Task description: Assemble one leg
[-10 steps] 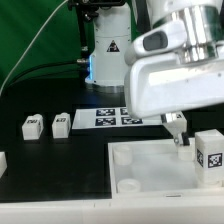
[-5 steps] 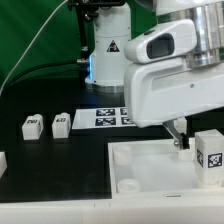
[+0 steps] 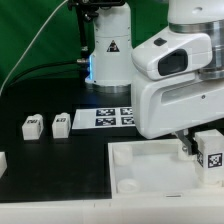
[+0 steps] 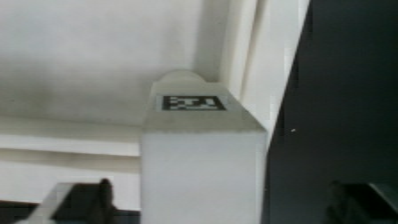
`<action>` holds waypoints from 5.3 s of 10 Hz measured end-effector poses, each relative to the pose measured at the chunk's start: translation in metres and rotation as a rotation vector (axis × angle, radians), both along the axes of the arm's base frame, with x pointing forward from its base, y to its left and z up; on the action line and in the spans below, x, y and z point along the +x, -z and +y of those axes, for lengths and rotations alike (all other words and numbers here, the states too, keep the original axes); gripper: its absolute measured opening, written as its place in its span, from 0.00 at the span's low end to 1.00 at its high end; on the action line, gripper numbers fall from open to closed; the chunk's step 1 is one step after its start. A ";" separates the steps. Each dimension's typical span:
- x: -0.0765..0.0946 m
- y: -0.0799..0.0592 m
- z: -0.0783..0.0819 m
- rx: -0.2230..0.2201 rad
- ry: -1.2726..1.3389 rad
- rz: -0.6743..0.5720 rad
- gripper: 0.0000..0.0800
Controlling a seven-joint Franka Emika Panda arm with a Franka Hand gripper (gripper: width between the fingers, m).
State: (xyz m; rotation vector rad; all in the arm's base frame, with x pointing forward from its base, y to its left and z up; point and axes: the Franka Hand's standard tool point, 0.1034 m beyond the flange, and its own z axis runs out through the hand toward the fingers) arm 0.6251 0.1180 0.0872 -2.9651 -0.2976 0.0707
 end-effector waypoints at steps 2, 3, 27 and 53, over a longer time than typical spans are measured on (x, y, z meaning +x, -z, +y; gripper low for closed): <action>0.000 0.000 0.000 0.000 0.000 -0.001 0.48; 0.001 0.001 -0.001 0.000 0.002 -0.002 0.37; 0.004 0.007 -0.010 0.061 0.827 0.063 0.81; 0.001 0.019 -0.004 0.039 0.781 0.031 0.81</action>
Offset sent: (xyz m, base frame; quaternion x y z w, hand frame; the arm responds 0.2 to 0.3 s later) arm 0.0000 0.0000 0.0000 0.0000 0.0000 0.0000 1.0000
